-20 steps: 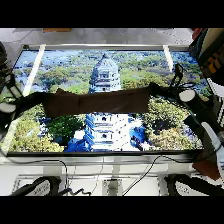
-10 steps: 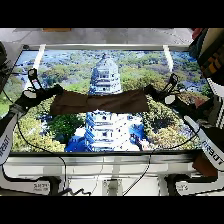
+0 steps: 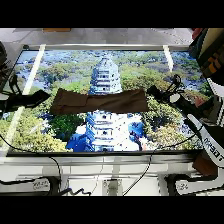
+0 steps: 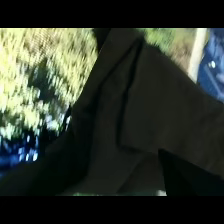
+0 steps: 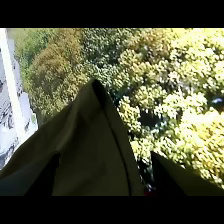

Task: Fold the clothes and pants, and hang the long-sleeved shirts on hangers.

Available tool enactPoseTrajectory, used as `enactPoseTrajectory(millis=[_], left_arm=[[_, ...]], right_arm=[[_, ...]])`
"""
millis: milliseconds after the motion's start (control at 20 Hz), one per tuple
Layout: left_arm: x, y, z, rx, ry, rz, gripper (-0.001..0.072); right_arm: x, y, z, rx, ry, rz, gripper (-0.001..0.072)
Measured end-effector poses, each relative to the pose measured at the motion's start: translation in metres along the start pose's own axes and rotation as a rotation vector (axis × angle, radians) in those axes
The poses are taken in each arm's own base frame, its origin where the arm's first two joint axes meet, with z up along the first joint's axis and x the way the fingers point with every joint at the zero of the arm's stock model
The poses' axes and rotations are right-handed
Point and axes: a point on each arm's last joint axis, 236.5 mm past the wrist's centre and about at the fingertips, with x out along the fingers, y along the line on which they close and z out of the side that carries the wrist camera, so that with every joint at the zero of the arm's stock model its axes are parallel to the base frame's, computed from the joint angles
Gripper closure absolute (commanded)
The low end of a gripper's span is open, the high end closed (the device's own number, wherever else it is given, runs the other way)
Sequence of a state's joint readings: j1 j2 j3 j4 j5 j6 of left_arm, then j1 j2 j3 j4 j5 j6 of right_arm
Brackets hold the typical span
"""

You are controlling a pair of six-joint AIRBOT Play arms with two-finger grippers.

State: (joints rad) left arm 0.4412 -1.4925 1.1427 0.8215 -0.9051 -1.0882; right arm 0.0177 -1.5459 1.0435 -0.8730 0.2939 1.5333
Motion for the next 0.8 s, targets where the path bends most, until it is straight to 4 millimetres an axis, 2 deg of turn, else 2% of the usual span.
enactPoseTrajectory(millis=[100,300,600,650,700,750,800], left_arm=[[0.01,0.009,-0.018,-0.047,0.073,-0.023,-0.0009],[0.042,0.011,-0.045,-0.103,0.173,-0.066,-0.0009],[0.081,-0.001,-0.051,-0.118,0.167,-0.079,0.0005],[0.087,-0.005,-0.05,-0.112,0.154,-0.075,0.0074],[0.092,-0.009,-0.049,-0.1,0.144,-0.068,0.027],[0.098,-0.011,-0.048,-0.085,0.133,-0.055,0.0525],[0.102,-0.014,-0.049,-0.072,0.128,-0.048,0.0688]], right_arm=[[0.0,-0.001,-0.003,0.003,0.016,-0.001,0.0084],[-0.001,-0.002,-0.01,0.007,0.051,-0.001,0.0085],[-0.003,-0.001,-0.029,-0.001,0.131,0.004,0.0093],[-0.003,0.0,-0.034,-0.017,0.148,0.007,0.0094],[-0.003,0.002,-0.037,-0.036,0.159,0.011,0.0094],[-0.003,0.004,-0.042,-0.057,0.174,0.016,0.0093],[-0.004,0.007,-0.047,-0.076,0.189,0.021,0.0093]])
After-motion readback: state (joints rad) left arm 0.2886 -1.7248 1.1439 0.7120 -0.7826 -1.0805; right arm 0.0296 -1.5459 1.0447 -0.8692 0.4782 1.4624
